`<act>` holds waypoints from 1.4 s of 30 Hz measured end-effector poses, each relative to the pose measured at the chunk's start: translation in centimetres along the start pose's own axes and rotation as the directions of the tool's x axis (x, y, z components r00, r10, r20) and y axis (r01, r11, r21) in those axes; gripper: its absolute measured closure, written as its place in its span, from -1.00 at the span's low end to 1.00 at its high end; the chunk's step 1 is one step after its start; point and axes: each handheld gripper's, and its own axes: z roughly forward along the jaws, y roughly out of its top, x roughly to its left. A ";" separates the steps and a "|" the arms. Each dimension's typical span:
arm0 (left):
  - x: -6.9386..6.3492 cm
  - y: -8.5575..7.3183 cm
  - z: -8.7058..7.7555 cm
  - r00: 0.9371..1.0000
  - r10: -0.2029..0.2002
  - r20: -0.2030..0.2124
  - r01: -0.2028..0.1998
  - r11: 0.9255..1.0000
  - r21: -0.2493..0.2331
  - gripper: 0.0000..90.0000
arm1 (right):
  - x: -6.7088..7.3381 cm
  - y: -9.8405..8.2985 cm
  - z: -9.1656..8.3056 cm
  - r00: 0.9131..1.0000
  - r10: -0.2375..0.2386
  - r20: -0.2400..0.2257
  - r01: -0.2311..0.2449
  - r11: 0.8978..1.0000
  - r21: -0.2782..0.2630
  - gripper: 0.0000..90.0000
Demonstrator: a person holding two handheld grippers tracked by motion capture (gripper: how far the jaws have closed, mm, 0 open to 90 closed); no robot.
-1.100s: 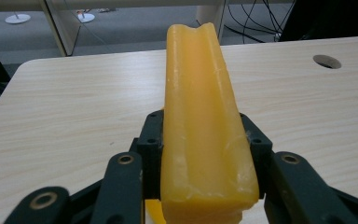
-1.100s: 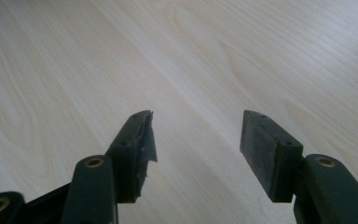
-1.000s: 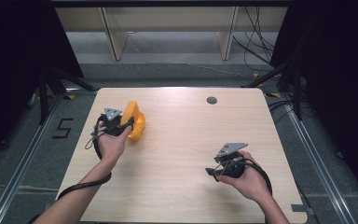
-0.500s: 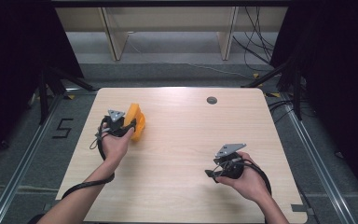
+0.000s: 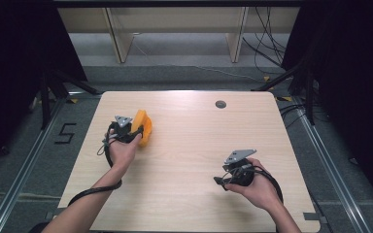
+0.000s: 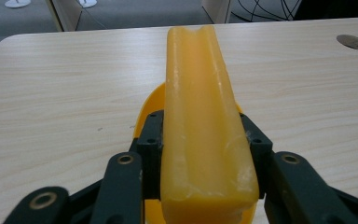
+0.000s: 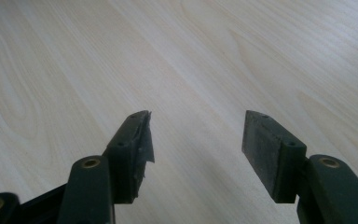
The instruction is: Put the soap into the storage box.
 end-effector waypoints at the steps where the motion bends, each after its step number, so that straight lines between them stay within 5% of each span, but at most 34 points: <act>1: 0.0 0.0 0.0 1.000 0.002 0.000 -0.002 1.000 0.000 0.34 | 0.0 0.0 0.0 1.000 -0.003 0.000 0.003 1.000 0.000 -0.06; 15: 0.7 0.0 0.2 0.999 -0.008 0.049 0.006 1.000 0.028 0.31 | 0.0 -0.1 0.2 1.000 -0.012 -0.002 0.012 1.000 0.010 -0.08; 26: 0.9 0.4 -0.8 0.998 0.029 0.059 -0.031 0.999 0.038 -0.06 | 0.1 -0.2 0.2 1.000 -0.009 -0.002 0.009 1.000 0.016 -0.10; 31: 1.2 0.8 -2.8 0.994 0.061 0.086 -0.064 0.997 0.039 -0.19 | 0.0 -0.3 0.2 1.000 -0.002 -0.001 0.002 1.000 0.012 -0.11; 42: 3.5 0.2 -8.5 0.971 0.126 0.204 -0.139 0.989 0.051 -0.28 | -0.1 -0.5 0.0 1.000 0.005 0.004 -0.005 1.000 0.018 -0.13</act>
